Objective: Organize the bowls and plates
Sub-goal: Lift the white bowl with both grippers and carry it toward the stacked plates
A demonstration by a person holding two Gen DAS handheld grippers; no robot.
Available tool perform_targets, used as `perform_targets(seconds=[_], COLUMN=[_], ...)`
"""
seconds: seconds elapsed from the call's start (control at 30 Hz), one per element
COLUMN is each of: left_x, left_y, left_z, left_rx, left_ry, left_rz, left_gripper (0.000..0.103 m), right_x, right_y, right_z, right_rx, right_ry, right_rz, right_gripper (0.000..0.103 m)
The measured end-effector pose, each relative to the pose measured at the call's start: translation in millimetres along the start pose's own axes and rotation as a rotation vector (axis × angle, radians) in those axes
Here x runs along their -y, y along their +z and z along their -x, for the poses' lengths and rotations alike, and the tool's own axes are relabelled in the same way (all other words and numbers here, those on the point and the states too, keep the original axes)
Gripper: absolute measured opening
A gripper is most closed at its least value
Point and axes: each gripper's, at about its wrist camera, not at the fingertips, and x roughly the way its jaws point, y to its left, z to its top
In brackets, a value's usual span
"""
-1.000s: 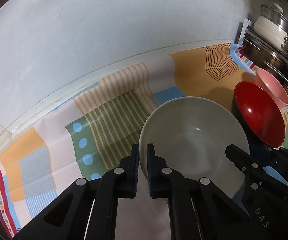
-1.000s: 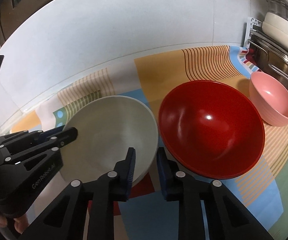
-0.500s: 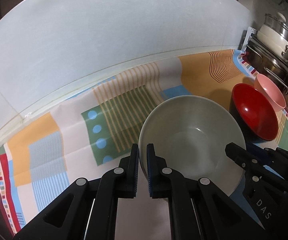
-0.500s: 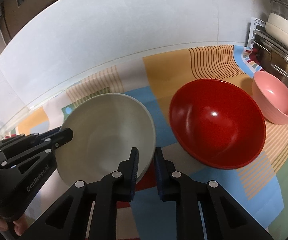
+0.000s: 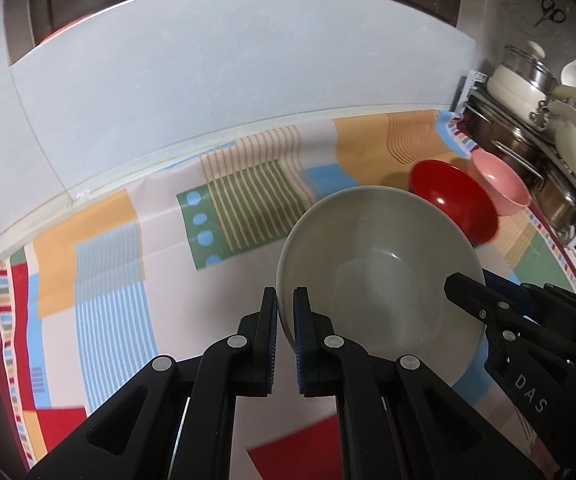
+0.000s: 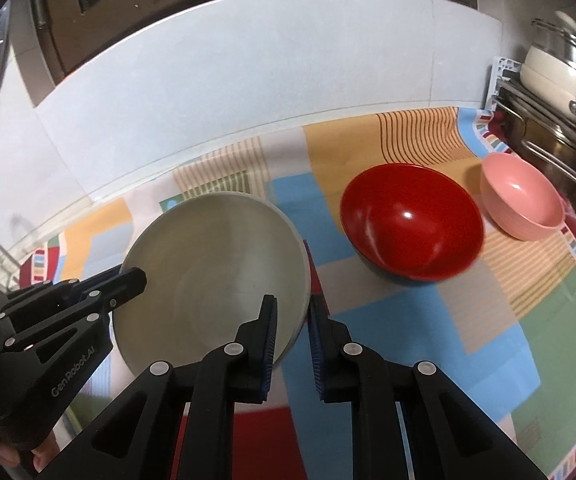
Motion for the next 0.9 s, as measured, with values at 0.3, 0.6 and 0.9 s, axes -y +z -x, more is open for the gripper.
perform_targets(seconds=[0.3,0.6,0.9], left_x=[13.2,28.3,43.3], left_y=[-33.5,-67.9,-97.4], left_z=[32.7,52.6,58.6], left_rx=[0.001,-0.024,-0.065], left_ry=[-0.025,-0.057,-0.088], left_rz=[0.016,0.030,0.031], left_gripper=[0.010,0.011,0.012], right_x=[4.3,11.5,23.9], right_y=[-27.3,-57.9,-86.1], right_z=[33.1,59.9,74.7], right_rx=[-0.003,-0.021,-0.053], right_ry=[-0.002,0.000,-0.014], right_rz=[0.015,0.020,0.017], right_gripper=[0.017,0.017,0.017])
